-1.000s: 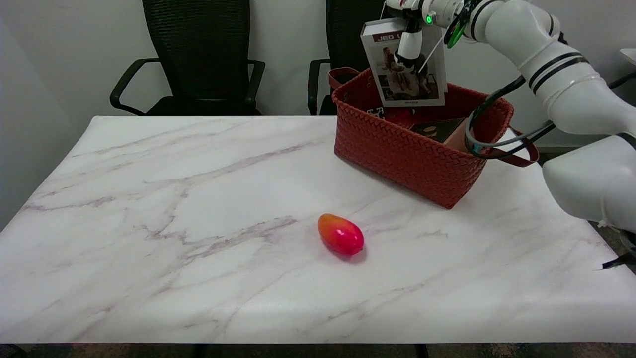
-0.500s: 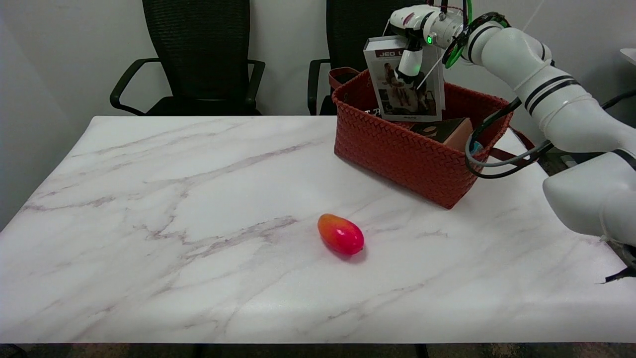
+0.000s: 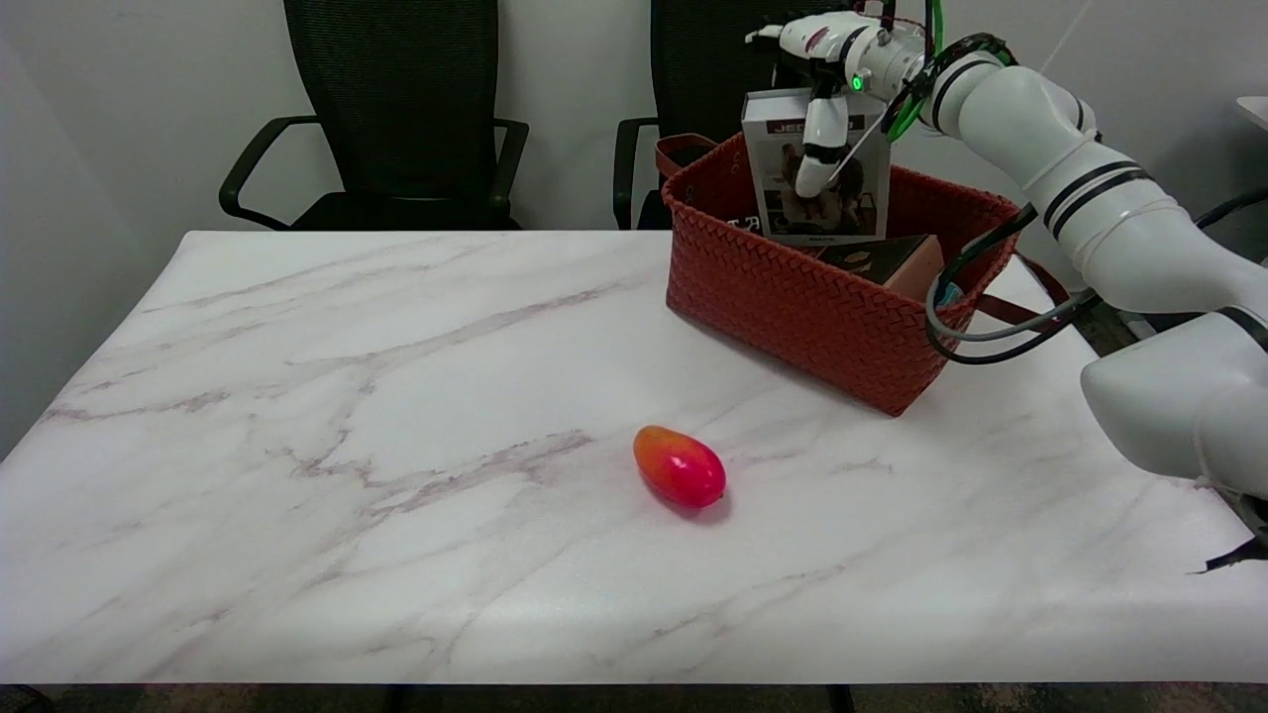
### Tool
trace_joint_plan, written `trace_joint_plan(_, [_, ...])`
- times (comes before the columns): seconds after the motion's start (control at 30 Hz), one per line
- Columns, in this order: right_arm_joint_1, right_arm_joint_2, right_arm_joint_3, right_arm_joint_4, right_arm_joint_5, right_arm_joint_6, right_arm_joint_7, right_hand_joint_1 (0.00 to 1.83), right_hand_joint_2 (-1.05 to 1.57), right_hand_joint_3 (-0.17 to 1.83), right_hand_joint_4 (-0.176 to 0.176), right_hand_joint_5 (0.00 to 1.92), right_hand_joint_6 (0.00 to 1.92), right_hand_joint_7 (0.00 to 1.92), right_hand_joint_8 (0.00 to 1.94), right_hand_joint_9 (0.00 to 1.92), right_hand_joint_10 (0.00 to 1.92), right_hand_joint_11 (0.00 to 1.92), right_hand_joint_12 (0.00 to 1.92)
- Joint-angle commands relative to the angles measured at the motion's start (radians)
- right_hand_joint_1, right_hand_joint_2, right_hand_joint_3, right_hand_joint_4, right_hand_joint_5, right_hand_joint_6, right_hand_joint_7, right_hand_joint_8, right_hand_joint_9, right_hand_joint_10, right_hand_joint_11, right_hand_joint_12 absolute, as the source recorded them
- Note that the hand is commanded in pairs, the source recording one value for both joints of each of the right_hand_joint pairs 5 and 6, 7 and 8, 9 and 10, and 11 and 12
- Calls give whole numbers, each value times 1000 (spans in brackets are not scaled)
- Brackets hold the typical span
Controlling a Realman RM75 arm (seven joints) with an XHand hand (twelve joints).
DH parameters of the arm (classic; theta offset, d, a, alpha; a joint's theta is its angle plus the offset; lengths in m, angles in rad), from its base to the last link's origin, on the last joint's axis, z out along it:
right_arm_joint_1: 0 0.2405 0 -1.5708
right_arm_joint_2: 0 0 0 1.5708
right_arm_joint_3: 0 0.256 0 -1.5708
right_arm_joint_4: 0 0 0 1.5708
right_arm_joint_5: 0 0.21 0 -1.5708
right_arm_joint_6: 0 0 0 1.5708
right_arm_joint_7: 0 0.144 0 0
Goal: Place the wooden mortar into the brown storage basket.
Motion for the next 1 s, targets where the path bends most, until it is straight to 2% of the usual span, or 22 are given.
trace_joint_plan(0.03, [0, 2, 80, 127, 1, -27, -1, 1270, -703, -5, 0, 0, 0, 380, 380, 367, 367, 174, 174])
trace_joint_plan(0.07, [-1, 4, 84, 141, -4, -31, 3, 1243, -710, -175, 0, 0, 0, 347, 347, 329, 329, 151, 151])
trace_joint_plan(0.37, [-64, 41, 156, 371, -2, -1, 62, 1066, -621, -175, 0, 0, 0, 257, 257, 255, 255, 102, 102])
trace_joint_plan(0.53, [-147, 79, 172, 479, 37, 153, 69, 1043, -536, -175, 0, 0, 0, 214, 214, 233, 233, 98, 98])
trace_joint_plan(0.6, [-190, 96, 169, 517, 64, 246, 65, 1137, -498, -145, 0, 64, 64, 218, 218, 271, 271, 118, 118])
trace_joint_plan(0.67, [-246, 111, 163, 555, 105, 354, 56, 1205, -437, 249, 0, 69, 69, 250, 250, 302, 302, 152, 152])
trace_joint_plan(0.8, [-373, 127, 168, 649, 212, 612, -62, 1267, -238, 717, 0, 58, 58, 291, 291, 344, 344, 197, 197])
trace_joint_plan(0.9, [-448, 144, 171, 749, 244, 743, -169, 1278, -201, 853, 0, 53, 53, 318, 318, 374, 374, 220, 220])
trace_joint_plan(1.0, [-525, 157, 167, 842, 235, 855, -214, 1285, -169, 962, 0, 46, 46, 401, 401, 504, 504, 317, 317])
